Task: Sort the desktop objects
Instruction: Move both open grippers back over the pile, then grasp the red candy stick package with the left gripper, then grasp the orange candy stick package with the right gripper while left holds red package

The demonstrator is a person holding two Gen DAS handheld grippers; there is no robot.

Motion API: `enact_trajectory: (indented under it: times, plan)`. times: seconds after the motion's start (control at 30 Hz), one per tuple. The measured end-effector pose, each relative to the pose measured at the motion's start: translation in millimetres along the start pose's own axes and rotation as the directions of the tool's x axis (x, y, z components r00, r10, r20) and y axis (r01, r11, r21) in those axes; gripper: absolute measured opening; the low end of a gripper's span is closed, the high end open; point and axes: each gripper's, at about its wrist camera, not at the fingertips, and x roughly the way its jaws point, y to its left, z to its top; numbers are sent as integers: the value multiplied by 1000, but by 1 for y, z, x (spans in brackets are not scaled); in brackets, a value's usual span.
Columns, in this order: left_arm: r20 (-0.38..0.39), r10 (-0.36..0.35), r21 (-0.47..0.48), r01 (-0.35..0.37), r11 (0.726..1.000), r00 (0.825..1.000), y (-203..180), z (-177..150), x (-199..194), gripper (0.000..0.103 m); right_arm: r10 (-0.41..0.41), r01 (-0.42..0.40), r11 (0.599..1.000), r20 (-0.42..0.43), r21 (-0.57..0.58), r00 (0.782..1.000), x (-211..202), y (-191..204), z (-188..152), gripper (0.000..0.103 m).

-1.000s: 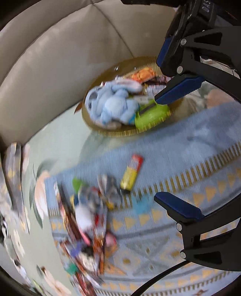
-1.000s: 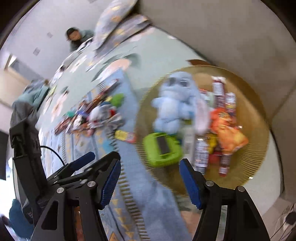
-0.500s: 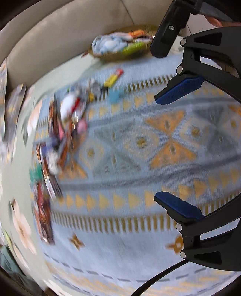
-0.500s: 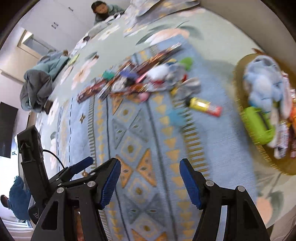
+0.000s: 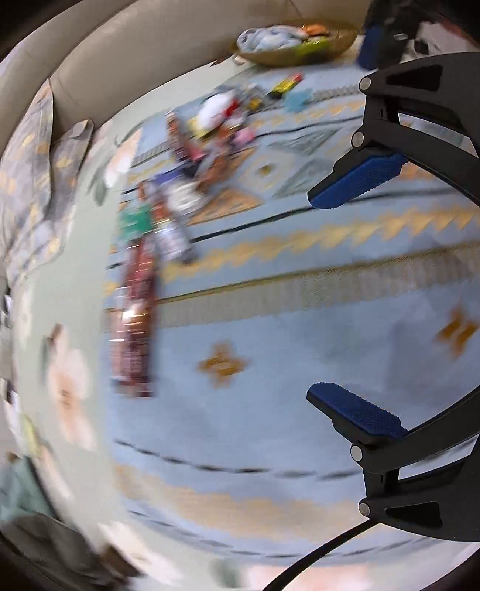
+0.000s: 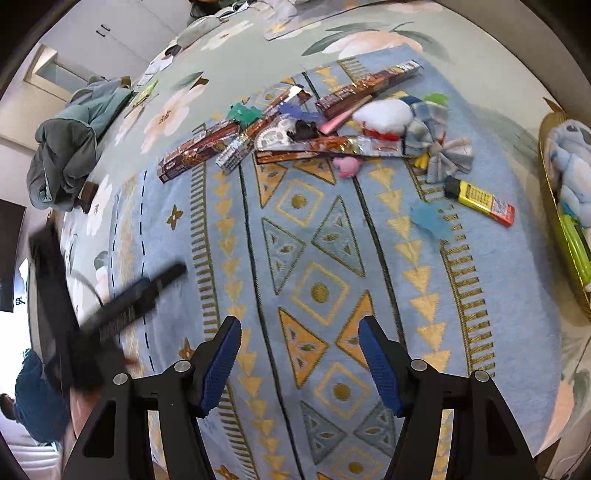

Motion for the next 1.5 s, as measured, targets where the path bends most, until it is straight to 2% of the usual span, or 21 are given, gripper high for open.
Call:
enact_trajectory:
  times: [0.17, 0.23, 0.3, 0.33, 0.43, 0.53, 0.67, 0.7, 0.77, 0.8, 0.9, 0.93, 0.97, 1.0, 1.03, 1.07, 1.13, 1.2, 1.3, 1.4, 1.5]
  plan:
    - [76, -28, 173, 14, 985, 997, 18, 73, 22, 95, -7, 7, 999, 8, 54, 1000, 10, -1, 13, 65]
    - [117, -40, 276, 6, 961, 992, 19, 95, 34, 95, -5, 5, 997, 0, 75, 1000, 16, -4, 18, 65]
    - [90, -61, 332, 28, 943, 994, 18, 107, 48, 95, -1, 2, 997, -13, 83, 1000, 24, -6, 23, 65]
    - [45, -62, 361, 42, 932, 997, 18, 113, 60, 94, 1, 1, 996, -24, 85, 1000, 30, -7, 26, 65]
    - [6, -49, 412, 42, 910, 999, 19, 119, 76, 93, 8, -3, 997, -57, 80, 998, 45, -8, 35, 65]
    - [4, -33, 450, 28, 892, 999, 18, 119, 84, 93, 21, -15, 997, -71, 77, 997, 53, -7, 48, 65]
    - [1, -19, 471, 16, 882, 1000, 15, 121, 91, 93, 24, -21, 999, -75, 44, 997, 59, -1, 66, 65]
    - [-5, -25, 468, 25, 883, 1000, 14, 121, 92, 93, 26, -23, 999, -77, 41, 997, 61, -1, 69, 65]
    - [-74, -84, 462, 109, 880, 994, 12, 119, 94, 90, 29, -26, 999, -81, 39, 996, 65, -1, 74, 65]
    - [-101, -97, 475, 133, 870, 990, 7, 118, 97, 87, 30, -27, 999, -82, 40, 996, 67, -2, 77, 65]
    - [-84, -5, 593, 54, 803, 996, -13, 108, 114, 87, 31, -27, 999, -98, 45, 995, 74, -5, 81, 65]
    - [-67, -20, 598, 56, 799, 998, -14, 109, 115, 87, 30, -25, 999, -104, 46, 994, 76, -6, 82, 65]
    - [-76, -24, 580, 64, 812, 997, -13, 110, 115, 87, 30, -25, 999, -107, 46, 994, 77, -6, 82, 65]
    - [-81, -27, 564, 68, 823, 996, -12, 111, 113, 78, 32, -27, 999, -107, 44, 994, 76, -6, 83, 65]
    - [-80, -35, 550, 74, 832, 996, -10, 109, 108, 59, 35, -32, 999, -102, 37, 994, 75, -5, 84, 65]
    - [-83, -40, 541, 79, 838, 996, -9, 107, 103, 50, 39, -37, 999, -97, 27, 994, 74, -4, 85, 65]
    - [-97, -48, 510, 90, 855, 994, -6, 101, 95, 26, 53, -53, 999, -82, -1, 995, 71, 0, 87, 65]
    - [-114, -84, 444, 126, 887, 990, 2, 92, 85, 18, 79, -80, 996, -29, -27, 996, 62, 7, 92, 65]
    - [-147, -156, 341, 198, 919, 977, 14, 77, 75, 18, 105, -99, 992, 88, -77, 991, 46, 22, 105, 65]
    - [-141, -167, 261, 199, 944, 976, 23, 59, 68, 16, 120, -106, 986, 109, -129, 987, 54, 41, 125, 65]
    - [-128, -191, 138, 208, 968, 973, 35, 40, 58, 16, 154, -130, 977, 134, -171, 979, 65, 63, 148, 65]
